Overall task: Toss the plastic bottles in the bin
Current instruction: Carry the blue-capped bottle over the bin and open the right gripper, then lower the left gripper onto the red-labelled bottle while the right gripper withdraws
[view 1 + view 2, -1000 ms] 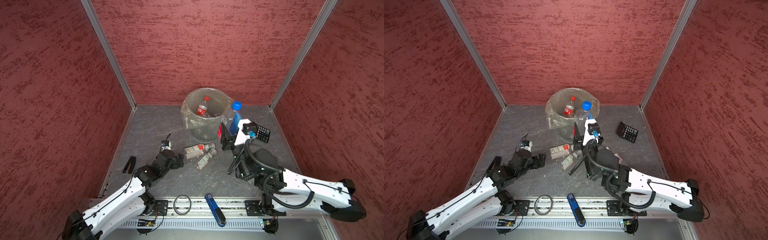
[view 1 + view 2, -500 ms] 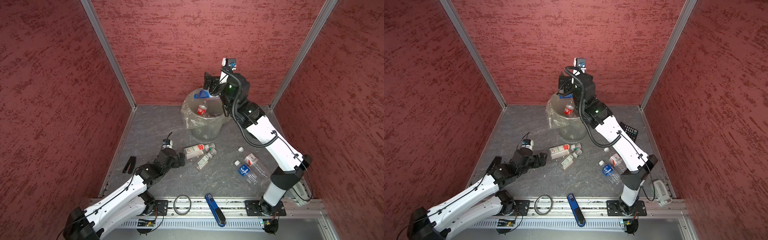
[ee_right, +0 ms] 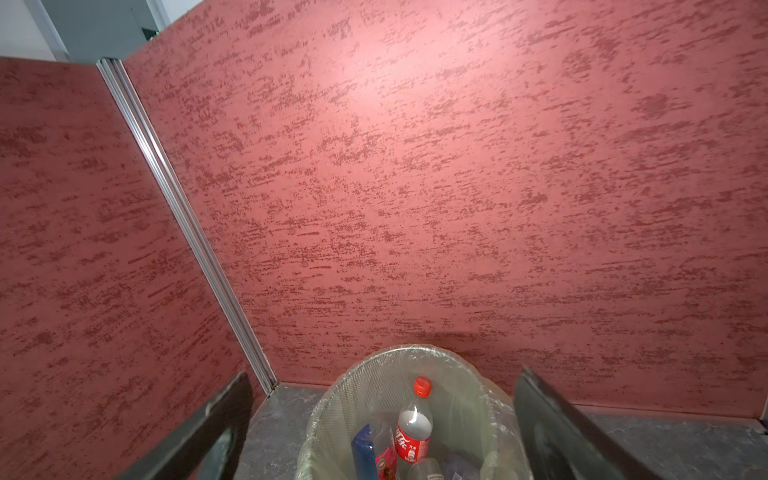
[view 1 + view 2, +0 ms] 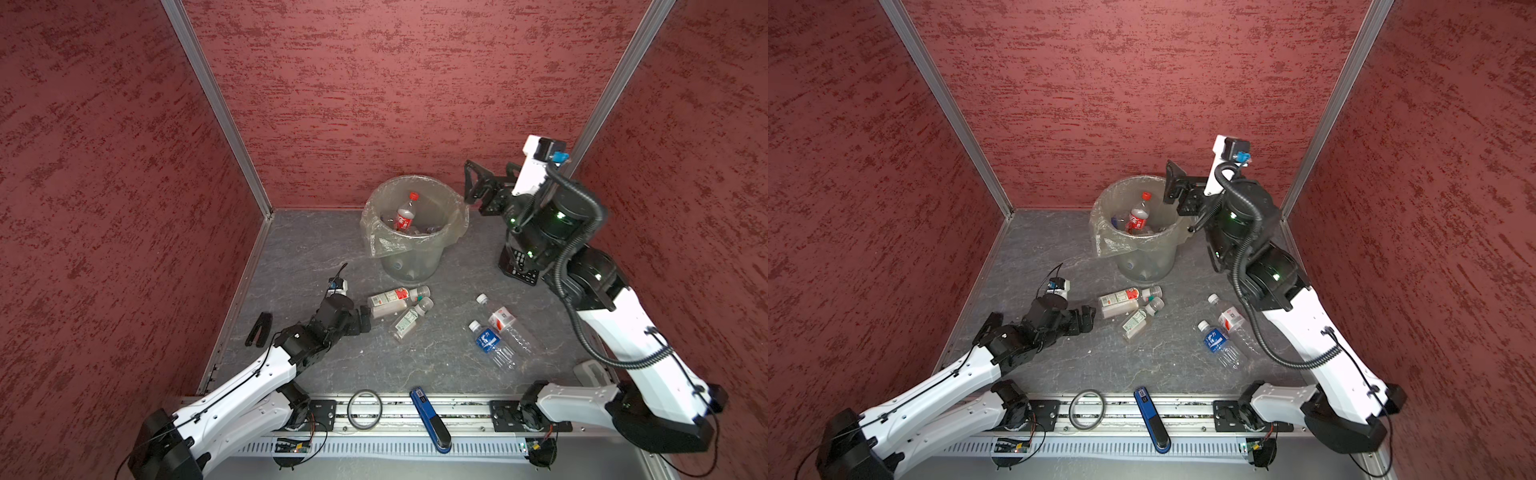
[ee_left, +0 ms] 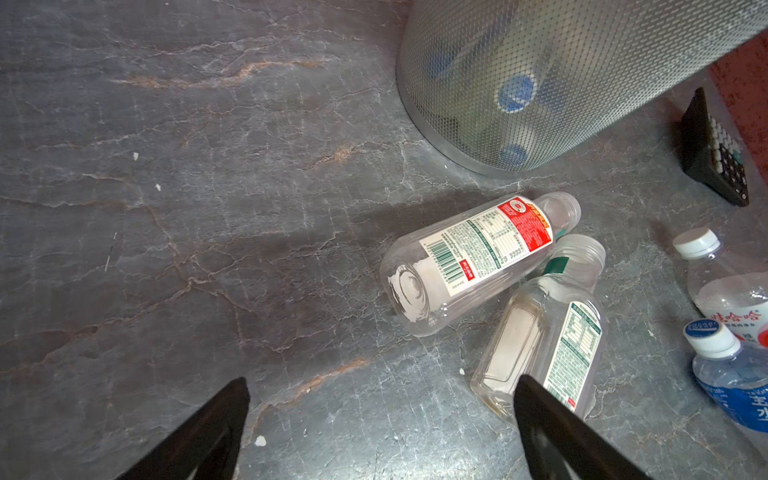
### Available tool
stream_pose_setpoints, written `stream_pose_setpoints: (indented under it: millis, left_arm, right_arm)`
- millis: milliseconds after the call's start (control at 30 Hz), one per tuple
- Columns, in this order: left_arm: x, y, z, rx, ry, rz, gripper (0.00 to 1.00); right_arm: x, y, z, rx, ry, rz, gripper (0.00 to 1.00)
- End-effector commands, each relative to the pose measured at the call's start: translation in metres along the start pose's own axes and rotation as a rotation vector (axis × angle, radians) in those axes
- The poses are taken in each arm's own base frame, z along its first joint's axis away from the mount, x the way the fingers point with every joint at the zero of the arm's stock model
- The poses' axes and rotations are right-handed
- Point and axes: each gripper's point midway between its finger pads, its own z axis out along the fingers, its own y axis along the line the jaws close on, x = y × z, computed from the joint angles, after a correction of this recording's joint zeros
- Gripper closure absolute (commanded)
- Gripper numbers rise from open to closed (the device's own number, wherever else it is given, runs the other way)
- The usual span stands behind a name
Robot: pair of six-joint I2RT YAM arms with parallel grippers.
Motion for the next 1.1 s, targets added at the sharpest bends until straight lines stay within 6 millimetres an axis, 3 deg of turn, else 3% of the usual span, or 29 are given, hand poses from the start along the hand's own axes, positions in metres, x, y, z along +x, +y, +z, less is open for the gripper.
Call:
stream_pose_setpoints:
  millis: [0,133,233,433,633,800,1067]
  left_arm:
    - [-0.018,-0.019,0.000,0.064,-0.011,0.065,0.00]
    - [-0.027,-0.038,0.016,0.102,0.050,0.170,0.00]
    - [-0.033,-0.051,0.034,0.111,0.100,0.244,0.00]
    - [-0.034,-0.078,0.060,0.200,0.160,0.296,0.00]
    - [-0.027,-0.081,0.083,0.192,0.226,0.362,0.00]
    - [-0.013,-0.079,0.107,0.170,0.290,0.387,0.00]
    - [0.003,-0.072,0.115,0.143,0.324,0.365,0.00]
  right_arm:
    - [0.070,-0.027,-0.003,0.098,0.198,-0.027,0.01]
    - [0.150,-0.052,-0.025,0.144,0.382,0.001,0.02]
    - [0.196,-0.068,-0.045,0.163,0.468,0.037,0.02]
    - [0.251,-0.090,-0.081,0.190,0.578,0.091,0.04]
    - [0.305,-0.104,-0.107,0.217,0.716,0.129,0.06]
    - [0.333,-0.105,-0.118,0.199,0.773,0.172,0.07]
    - [0.335,-0.105,-0.119,0.196,0.767,0.185,0.12]
